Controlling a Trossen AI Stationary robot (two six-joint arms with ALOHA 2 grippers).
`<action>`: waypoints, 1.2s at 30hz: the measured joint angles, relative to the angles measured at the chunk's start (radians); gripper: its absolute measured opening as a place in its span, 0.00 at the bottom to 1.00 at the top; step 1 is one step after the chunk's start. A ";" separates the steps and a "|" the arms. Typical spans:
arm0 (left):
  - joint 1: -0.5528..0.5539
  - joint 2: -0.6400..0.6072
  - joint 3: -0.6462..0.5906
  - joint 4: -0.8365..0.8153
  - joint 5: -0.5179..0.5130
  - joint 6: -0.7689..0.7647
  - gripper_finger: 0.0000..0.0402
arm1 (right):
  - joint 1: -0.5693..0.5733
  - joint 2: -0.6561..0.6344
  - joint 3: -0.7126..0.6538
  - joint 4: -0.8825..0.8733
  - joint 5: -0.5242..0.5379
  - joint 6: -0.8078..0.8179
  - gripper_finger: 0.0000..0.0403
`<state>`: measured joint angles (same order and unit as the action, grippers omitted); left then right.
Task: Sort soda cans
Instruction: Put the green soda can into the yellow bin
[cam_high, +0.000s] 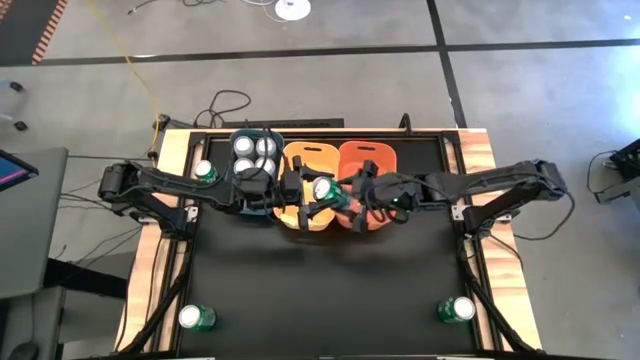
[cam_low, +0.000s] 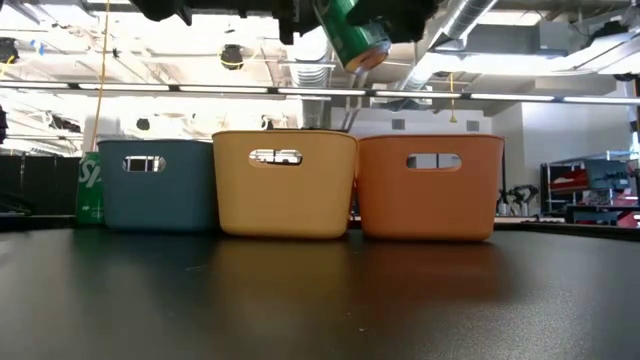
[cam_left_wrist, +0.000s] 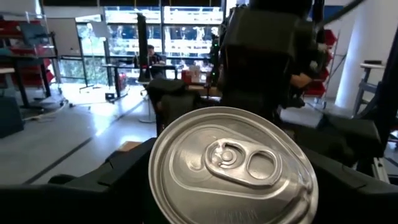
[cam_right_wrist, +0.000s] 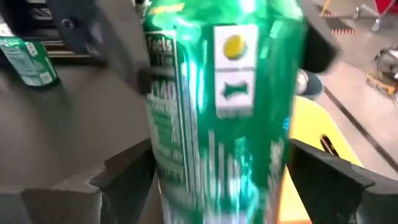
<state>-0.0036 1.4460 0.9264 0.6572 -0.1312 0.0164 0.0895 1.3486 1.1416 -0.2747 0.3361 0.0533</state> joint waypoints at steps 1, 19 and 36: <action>0.000 0.000 0.000 -0.003 0.000 -0.001 0.74 | 0.000 -0.015 0.000 -0.027 0.000 0.007 0.91; -0.039 0.009 0.160 -0.253 0.008 -0.020 0.75 | -0.046 -0.340 0.000 -0.533 0.271 0.337 0.91; -0.059 0.230 0.346 -0.382 -0.084 0.018 0.75 | 0.008 -0.378 -0.001 -0.738 0.347 0.547 0.91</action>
<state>-0.0631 1.6761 1.2729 0.2754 -0.2151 0.0342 0.0970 0.9707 1.1405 -1.0123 0.6830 0.6000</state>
